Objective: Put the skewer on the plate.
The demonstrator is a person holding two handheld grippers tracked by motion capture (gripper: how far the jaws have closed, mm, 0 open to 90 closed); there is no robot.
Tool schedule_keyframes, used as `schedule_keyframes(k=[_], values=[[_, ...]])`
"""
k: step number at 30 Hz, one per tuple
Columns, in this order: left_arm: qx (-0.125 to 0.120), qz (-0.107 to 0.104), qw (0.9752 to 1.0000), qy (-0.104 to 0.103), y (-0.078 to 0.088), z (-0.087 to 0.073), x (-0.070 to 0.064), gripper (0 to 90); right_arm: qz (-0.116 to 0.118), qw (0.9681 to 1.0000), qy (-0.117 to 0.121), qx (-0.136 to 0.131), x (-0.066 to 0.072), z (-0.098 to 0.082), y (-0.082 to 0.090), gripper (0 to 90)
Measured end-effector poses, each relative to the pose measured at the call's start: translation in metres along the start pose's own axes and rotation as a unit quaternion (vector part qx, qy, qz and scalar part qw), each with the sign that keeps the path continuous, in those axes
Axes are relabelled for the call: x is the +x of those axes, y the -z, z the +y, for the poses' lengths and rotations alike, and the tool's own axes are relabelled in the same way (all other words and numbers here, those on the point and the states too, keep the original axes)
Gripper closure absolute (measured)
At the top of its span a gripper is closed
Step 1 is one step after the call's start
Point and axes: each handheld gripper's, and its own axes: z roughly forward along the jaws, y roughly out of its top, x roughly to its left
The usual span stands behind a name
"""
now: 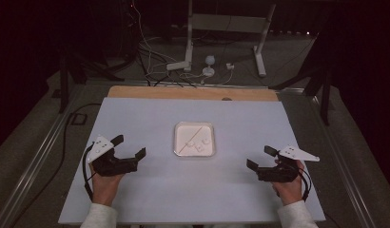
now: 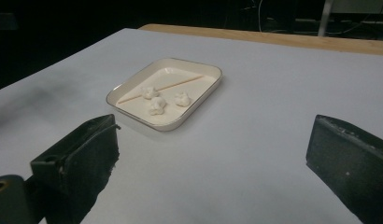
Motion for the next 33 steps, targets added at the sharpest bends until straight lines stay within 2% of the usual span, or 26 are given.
schedule_keyframes(k=[15,22,24,29,33], values=[[-0.013,0.017,0.9997,0.006,0.019,-0.011,0.011,0.8,-0.018,0.9997,0.013,-0.013,-0.001,-0.005,0.008,2.2],[-0.016,0.016,0.9997,0.003,0.021,-0.013,0.011,0.8,-0.022,0.9995,0.016,-0.019,-0.003,-0.008,0.009,1.4],[-0.013,0.017,0.9998,-0.001,0.020,-0.014,0.012,0.8,-0.029,0.9991,0.021,-0.020,-0.003,-0.009,0.009,1.4],[-0.013,0.021,0.9997,0.004,0.021,-0.016,0.015,0.8,-0.046,0.9981,0.039,-0.012,-0.004,-0.013,0.008,0.1],[-0.014,0.021,0.9997,0.006,0.021,-0.017,0.015,0.8,-0.049,0.9980,0.038,-0.014,-0.004,-0.014,0.008,0.1]])
